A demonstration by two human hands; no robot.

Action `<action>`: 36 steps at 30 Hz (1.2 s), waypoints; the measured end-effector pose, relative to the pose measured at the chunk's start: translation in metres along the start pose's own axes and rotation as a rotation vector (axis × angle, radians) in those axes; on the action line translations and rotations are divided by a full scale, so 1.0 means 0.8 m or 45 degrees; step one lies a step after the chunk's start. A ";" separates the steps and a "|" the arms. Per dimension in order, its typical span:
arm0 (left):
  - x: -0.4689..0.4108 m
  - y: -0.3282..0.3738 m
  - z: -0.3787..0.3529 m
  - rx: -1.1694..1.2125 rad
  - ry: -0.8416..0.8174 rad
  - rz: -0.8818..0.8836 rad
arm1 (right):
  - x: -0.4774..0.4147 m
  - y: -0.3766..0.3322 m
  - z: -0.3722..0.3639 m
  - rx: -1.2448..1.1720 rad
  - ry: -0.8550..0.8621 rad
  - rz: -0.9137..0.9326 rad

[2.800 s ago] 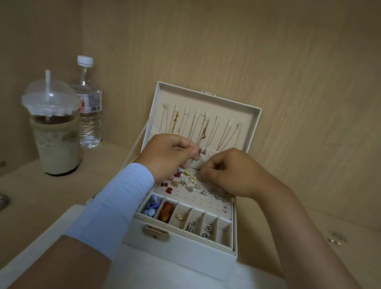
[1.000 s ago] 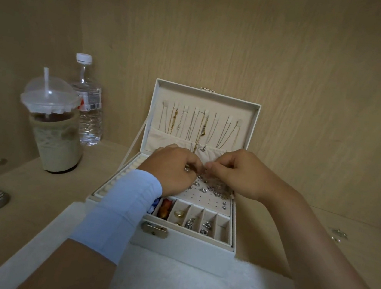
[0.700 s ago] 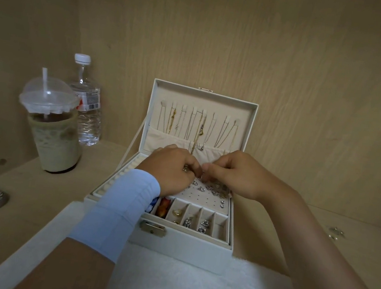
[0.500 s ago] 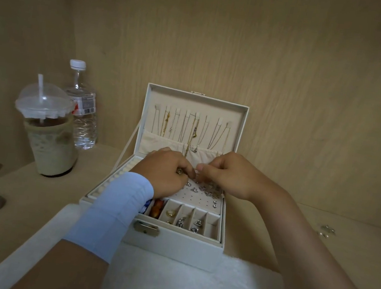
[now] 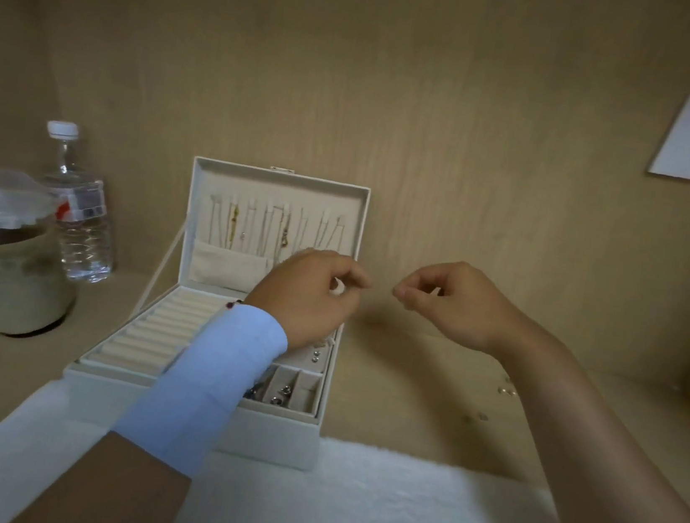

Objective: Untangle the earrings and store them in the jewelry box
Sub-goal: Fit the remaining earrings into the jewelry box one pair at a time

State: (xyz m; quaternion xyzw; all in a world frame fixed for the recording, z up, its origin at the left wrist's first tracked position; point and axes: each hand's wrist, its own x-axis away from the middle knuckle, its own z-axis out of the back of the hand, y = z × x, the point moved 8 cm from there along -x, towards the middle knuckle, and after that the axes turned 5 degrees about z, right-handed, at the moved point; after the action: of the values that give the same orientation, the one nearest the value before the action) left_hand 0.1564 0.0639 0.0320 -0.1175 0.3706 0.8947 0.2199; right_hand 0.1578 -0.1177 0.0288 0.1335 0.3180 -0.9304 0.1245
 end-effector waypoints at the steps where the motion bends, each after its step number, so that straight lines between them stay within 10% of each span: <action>1: -0.005 0.015 -0.017 0.004 -0.043 -0.016 | 0.011 0.018 0.015 0.031 0.011 -0.029; 18: -0.046 0.099 -0.283 -0.073 -0.587 0.105 | 0.093 0.224 0.073 0.261 -0.106 -0.415; 36: -0.049 0.077 -0.275 -0.095 -0.524 0.052 | 0.093 0.198 0.041 0.142 -0.381 -0.430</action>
State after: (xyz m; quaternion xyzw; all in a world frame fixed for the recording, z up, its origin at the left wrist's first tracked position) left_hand 0.1717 -0.1441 -0.0689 0.0671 0.2868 0.9172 0.2684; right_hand 0.1329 -0.2702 -0.0590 -0.0546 0.2620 -0.9635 0.0051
